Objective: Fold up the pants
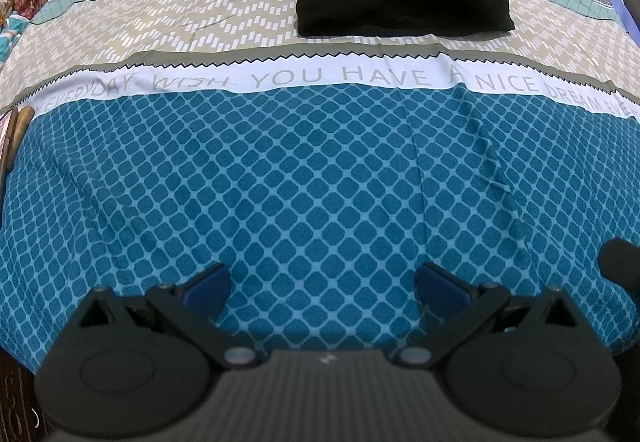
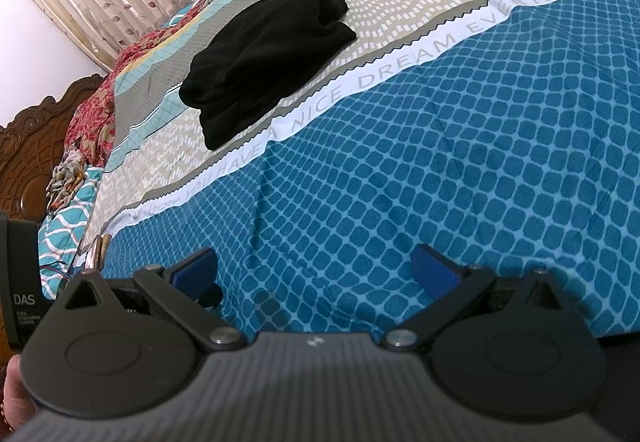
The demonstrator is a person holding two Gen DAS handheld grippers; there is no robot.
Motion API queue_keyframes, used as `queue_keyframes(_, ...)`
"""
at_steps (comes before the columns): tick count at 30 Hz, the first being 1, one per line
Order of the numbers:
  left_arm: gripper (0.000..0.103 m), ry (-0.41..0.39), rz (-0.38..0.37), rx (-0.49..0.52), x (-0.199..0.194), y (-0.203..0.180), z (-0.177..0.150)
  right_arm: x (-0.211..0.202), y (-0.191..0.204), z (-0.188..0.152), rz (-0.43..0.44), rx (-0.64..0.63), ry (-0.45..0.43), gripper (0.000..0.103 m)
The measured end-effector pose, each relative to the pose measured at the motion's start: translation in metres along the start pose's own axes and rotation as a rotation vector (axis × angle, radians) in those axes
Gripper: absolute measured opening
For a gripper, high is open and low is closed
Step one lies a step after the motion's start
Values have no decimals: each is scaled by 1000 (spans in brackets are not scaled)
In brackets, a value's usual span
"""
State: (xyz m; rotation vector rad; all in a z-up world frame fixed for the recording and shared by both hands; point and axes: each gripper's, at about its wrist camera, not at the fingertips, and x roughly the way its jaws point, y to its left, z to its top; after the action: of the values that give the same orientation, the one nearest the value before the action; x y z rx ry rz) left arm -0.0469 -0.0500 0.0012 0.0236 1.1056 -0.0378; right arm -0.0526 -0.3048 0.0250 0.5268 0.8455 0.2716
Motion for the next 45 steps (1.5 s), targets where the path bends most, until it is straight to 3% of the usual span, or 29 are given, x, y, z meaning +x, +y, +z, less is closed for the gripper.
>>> queue_keyframes(45, 103, 1, 3, 10, 1, 0, 1, 2, -3, 5, 1, -37, 17, 103)
